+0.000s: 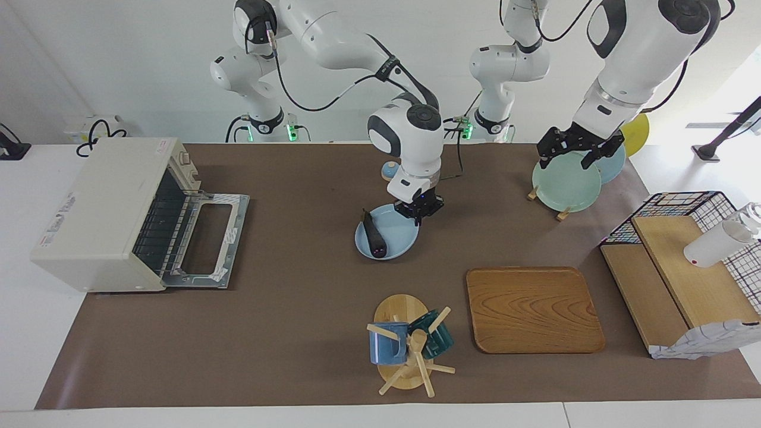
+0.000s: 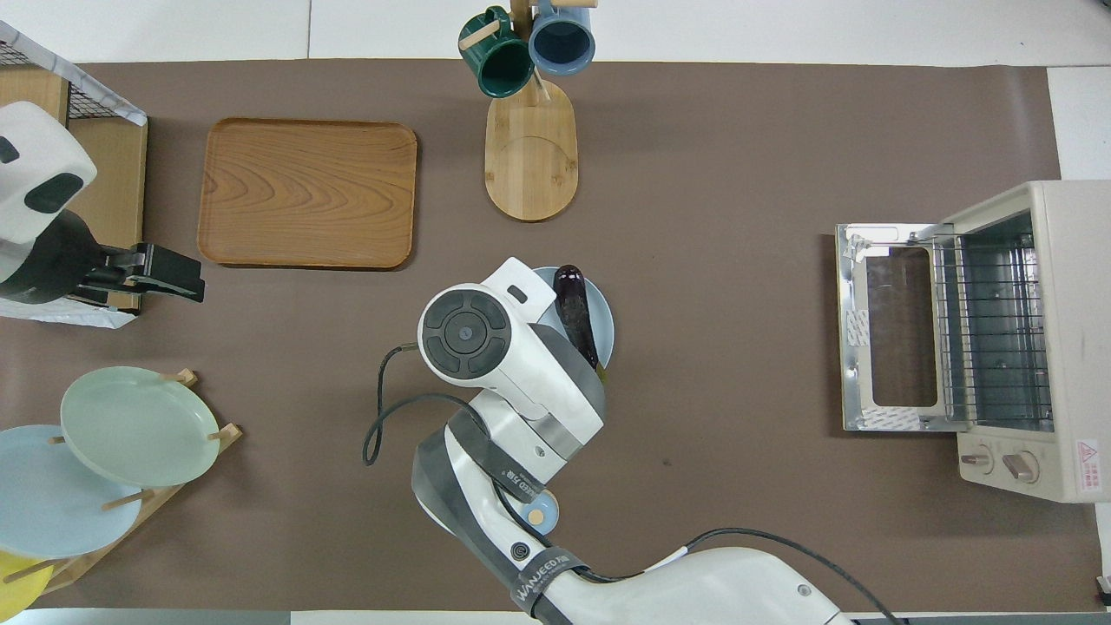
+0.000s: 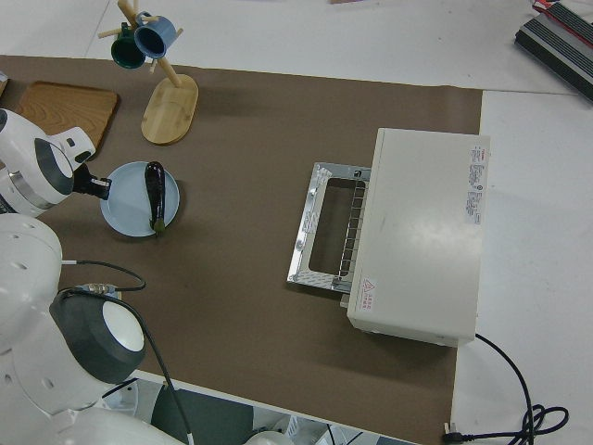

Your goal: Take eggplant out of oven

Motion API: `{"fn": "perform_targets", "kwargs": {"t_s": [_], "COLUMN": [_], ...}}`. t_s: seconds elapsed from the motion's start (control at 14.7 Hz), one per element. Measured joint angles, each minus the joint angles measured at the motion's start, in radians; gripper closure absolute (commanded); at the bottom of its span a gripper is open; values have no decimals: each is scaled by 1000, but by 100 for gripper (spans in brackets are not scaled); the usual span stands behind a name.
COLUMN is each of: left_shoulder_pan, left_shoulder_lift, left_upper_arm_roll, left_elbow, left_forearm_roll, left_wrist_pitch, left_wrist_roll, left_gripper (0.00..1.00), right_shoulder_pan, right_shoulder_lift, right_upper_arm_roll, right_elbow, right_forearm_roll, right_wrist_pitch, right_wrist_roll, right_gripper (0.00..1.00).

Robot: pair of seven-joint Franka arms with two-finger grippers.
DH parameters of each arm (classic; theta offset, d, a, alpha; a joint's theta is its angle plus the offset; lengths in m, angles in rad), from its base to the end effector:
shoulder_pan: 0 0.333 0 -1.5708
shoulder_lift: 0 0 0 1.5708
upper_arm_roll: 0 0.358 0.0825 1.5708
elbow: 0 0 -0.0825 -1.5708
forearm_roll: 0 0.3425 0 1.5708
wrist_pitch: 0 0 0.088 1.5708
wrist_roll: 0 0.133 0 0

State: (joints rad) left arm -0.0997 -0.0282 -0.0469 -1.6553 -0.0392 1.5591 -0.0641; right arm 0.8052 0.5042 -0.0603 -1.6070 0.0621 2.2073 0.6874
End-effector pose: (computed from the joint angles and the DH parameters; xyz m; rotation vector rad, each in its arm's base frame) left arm 0.4916 -0.0783 0.6177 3.1065 -0.1268 -0.1114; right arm 0.4945 0.4693 0.3777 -3.0588 -0.0488 -0.0892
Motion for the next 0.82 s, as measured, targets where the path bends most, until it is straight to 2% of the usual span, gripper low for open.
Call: {"fn": "perform_targets", "kwargs": {"t_s": [0.07,0.14,0.34,0.48,0.61,0.82], "left_shoulder_pan": [0,0,0,-1,-15,-94], "left_shoulder_lift": [0,0,0,0,0,2], "left_upper_arm_roll": [0,0,0,-2,-8,-14], "left_elbow": [0,0,0,-1,-10,-56], "left_forearm_roll": [0,0,0,-2,-8,-35], "left_wrist_pitch": [0,0,0,7,39,96], "left_wrist_roll": [0,0,-2,-28,-85,-238], "left_gripper": [0,0,0,0,0,0], "right_shoulder_pan": [-4,-9,-17,-40,-106,-232], "right_shoulder_lift": [1,0,-12,-38,-83,-158], "right_upper_arm_roll": [0,0,-1,-5,-8,-10], "right_elbow": [0,5,19,26,30,26], "right_forearm_roll": [34,59,68,60,37,-90], "right_wrist_pitch": [9,13,2,-57,-154,-320], "right_wrist_roll": [0,0,-10,-74,-193,-322], "right_gripper": [45,42,42,44,57,100]}}
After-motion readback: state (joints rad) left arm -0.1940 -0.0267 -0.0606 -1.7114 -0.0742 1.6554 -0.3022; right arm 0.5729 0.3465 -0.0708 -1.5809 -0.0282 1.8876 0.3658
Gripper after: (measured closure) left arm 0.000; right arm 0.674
